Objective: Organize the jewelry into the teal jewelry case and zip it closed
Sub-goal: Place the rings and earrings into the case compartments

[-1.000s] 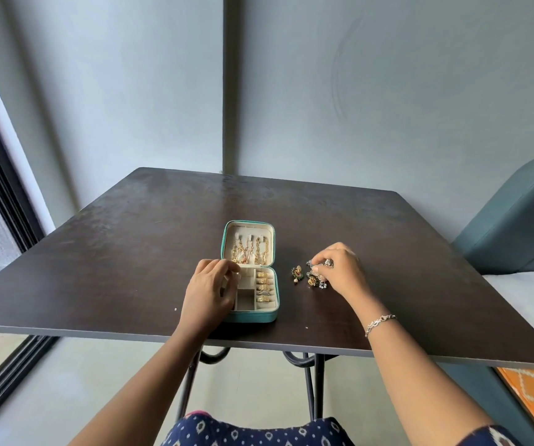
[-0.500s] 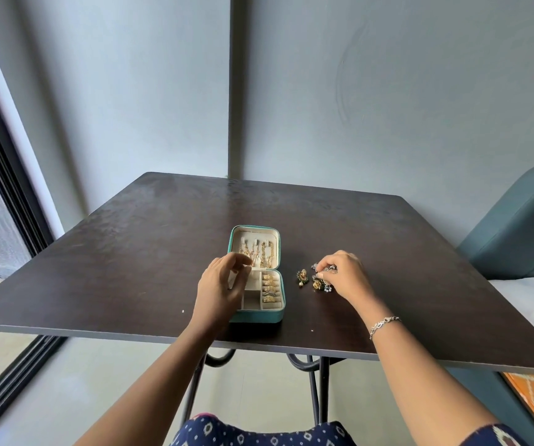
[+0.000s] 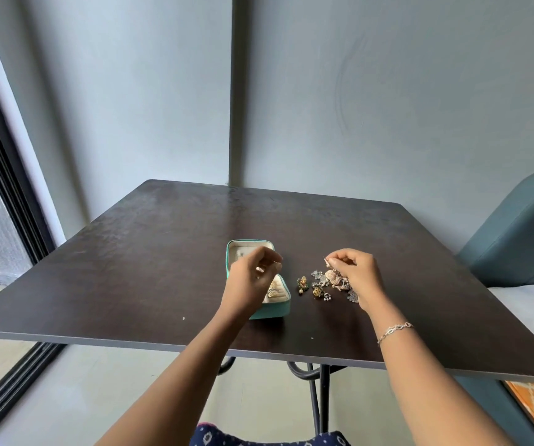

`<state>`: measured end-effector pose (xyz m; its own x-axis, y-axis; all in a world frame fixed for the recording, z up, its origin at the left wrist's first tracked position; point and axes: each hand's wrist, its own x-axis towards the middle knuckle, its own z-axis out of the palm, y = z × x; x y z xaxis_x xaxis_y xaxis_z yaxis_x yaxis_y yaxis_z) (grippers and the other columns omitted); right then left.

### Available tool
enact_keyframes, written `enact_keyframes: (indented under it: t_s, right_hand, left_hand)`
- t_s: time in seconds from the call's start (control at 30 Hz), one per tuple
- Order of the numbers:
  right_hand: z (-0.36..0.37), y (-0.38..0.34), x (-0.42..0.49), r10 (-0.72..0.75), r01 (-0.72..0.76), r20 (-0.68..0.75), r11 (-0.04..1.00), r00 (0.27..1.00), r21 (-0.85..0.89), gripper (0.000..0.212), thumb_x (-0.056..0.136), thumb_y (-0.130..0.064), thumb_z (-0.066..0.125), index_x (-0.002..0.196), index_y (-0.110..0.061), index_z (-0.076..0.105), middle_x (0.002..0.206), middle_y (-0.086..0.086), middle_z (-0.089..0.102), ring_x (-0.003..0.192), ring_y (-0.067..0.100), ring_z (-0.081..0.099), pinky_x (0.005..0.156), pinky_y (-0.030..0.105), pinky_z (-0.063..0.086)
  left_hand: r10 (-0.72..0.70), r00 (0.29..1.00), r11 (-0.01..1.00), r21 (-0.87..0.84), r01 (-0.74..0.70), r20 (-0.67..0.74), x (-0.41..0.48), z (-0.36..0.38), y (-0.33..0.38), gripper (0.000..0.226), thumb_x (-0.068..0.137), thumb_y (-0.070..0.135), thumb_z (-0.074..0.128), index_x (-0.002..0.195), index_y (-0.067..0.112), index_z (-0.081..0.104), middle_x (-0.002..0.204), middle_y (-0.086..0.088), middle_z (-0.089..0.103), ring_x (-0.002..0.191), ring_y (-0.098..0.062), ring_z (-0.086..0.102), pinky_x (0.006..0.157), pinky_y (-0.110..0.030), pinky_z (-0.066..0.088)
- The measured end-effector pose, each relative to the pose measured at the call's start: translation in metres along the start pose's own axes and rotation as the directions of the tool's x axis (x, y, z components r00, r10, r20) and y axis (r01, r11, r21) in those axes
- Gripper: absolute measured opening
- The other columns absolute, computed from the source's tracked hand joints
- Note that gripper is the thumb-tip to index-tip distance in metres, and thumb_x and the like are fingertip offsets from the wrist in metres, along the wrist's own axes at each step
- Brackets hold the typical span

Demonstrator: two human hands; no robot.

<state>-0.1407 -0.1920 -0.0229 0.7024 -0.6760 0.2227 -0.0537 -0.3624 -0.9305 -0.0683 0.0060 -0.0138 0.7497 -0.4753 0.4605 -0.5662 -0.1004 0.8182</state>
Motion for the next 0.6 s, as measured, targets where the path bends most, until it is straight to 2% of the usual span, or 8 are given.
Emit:
enact_keyframes:
  t_s: [0.1,0.17,0.27,0.37,0.43,0.5,0.6]
  right_hand:
    - [-0.001,-0.004,-0.002,0.099,-0.092,-0.018,0.967,0.995,0.238,0.024,0.083,0.004,0.057,0.071,-0.014,0.065,0.061,-0.001,0.059,0.056,0.010,0.045,0.050,0.014,0.038]
    - [0.000,-0.011,-0.004,0.165,-0.156,0.007,0.915,0.986,0.372,0.023,0.086,0.005,0.054,0.073,-0.012,0.064,0.057,-0.006,0.064,0.053,0.007,0.050,0.048,0.012,0.039]
    - [0.007,-0.023,-0.013,0.216,-0.242,0.110,0.836,0.970,0.493,0.021,0.088,0.005,0.050,0.076,-0.009,0.061,0.057,-0.004,0.068,0.048,0.004,0.057,0.045,0.012,0.042]
    - [0.020,-0.034,-0.023,0.228,-0.311,0.219,0.789,0.949,0.530,0.022,0.089,0.005,0.048,0.078,-0.009,0.061,0.063,0.000,0.070,0.053,0.008,0.062,0.046,0.014,0.044]
    - [0.029,-0.038,-0.030,0.221,-0.339,0.275,0.782,0.936,0.523,0.022,0.089,0.004,0.047,0.078,-0.009,0.061,0.063,0.001,0.071,0.055,0.009,0.065,0.049,0.016,0.048]
    - [0.038,-0.041,-0.036,0.202,-0.344,0.316,0.796,0.927,0.499,0.020,0.089,0.003,0.048,0.078,-0.008,0.061,0.062,0.001,0.070,0.057,0.009,0.065,0.053,0.017,0.052]
    - [0.049,-0.040,-0.043,0.175,-0.323,0.342,0.837,0.923,0.443,0.020,0.088,0.003,0.050,0.077,-0.009,0.062,0.058,-0.004,0.067,0.061,0.010,0.060,0.057,0.018,0.050]
  left_hand:
    - [-0.023,0.999,0.999,-0.023,0.024,0.041,0.003,0.004,0.001,0.006,0.083,0.003,0.062,0.083,0.008,0.064,0.073,0.008,0.060,0.068,0.004,0.055,0.063,-0.009,0.041]
    - [-0.036,0.997,0.999,-0.021,0.038,0.064,0.003,0.005,0.000,0.005,0.082,0.004,0.063,0.086,0.006,0.065,0.074,0.006,0.060,0.068,0.000,0.055,0.064,-0.012,0.041]
    - [-0.051,0.997,0.998,-0.043,0.054,0.065,0.000,0.007,-0.002,0.007,0.082,0.004,0.064,0.087,0.008,0.065,0.072,0.010,0.058,0.068,-0.001,0.054,0.064,-0.012,0.041]
    - [-0.053,0.997,0.995,-0.079,0.058,0.056,-0.007,0.009,-0.004,0.010,0.082,0.005,0.064,0.085,0.014,0.062,0.071,0.008,0.058,0.065,0.001,0.053,0.062,-0.011,0.042]
    - [-0.052,0.998,0.991,-0.118,0.055,0.026,-0.012,0.010,-0.007,0.014,0.084,0.010,0.064,0.085,0.022,0.060,0.071,0.006,0.059,0.066,-0.002,0.054,0.064,-0.018,0.045]
    - [-0.045,0.999,0.984,-0.175,0.042,-0.010,-0.016,0.011,-0.008,0.017,0.084,0.014,0.065,0.088,0.030,0.058,0.072,0.001,0.059,0.067,-0.006,0.054,0.062,-0.021,0.045]
    - [-0.041,0.998,0.962,-0.270,0.027,-0.043,-0.020,0.011,-0.006,0.019,0.082,0.015,0.066,0.092,0.029,0.059,0.073,-0.003,0.056,0.069,-0.005,0.054,0.059,-0.020,0.044]
